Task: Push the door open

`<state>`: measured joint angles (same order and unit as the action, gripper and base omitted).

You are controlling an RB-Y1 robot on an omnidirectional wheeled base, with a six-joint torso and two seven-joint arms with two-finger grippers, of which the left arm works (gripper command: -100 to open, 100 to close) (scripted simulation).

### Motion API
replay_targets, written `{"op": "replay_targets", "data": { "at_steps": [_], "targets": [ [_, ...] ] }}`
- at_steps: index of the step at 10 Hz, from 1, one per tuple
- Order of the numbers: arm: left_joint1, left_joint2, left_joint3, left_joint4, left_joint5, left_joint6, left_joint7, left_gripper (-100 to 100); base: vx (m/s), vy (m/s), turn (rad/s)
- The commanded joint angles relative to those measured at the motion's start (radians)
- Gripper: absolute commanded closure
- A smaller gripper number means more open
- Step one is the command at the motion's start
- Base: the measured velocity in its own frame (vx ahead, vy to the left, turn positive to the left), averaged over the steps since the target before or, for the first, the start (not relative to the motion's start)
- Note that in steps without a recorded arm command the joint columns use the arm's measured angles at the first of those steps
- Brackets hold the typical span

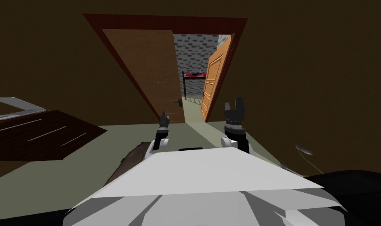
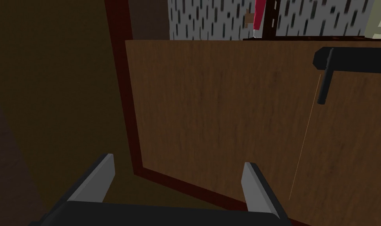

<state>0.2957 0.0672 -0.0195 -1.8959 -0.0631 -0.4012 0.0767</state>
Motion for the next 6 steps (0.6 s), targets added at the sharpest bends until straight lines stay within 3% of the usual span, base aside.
{"op": "replay_targets", "data": {
  "at_steps": [1,5,6],
  "targets": [
    [-0.012,0.008,0.005,0.029,0.003,-0.007,0.005,-100,0.057,-0.008,-0.015],
    [-0.086,0.039,0.020,0.157,0.012,-0.021,0.024,-100,0.082,-0.001,-0.038],
    [-0.086,0.039,0.020,0.163,0.012,-0.021,0.024,-100,0.064,0.003,-0.014]
  ]
}}
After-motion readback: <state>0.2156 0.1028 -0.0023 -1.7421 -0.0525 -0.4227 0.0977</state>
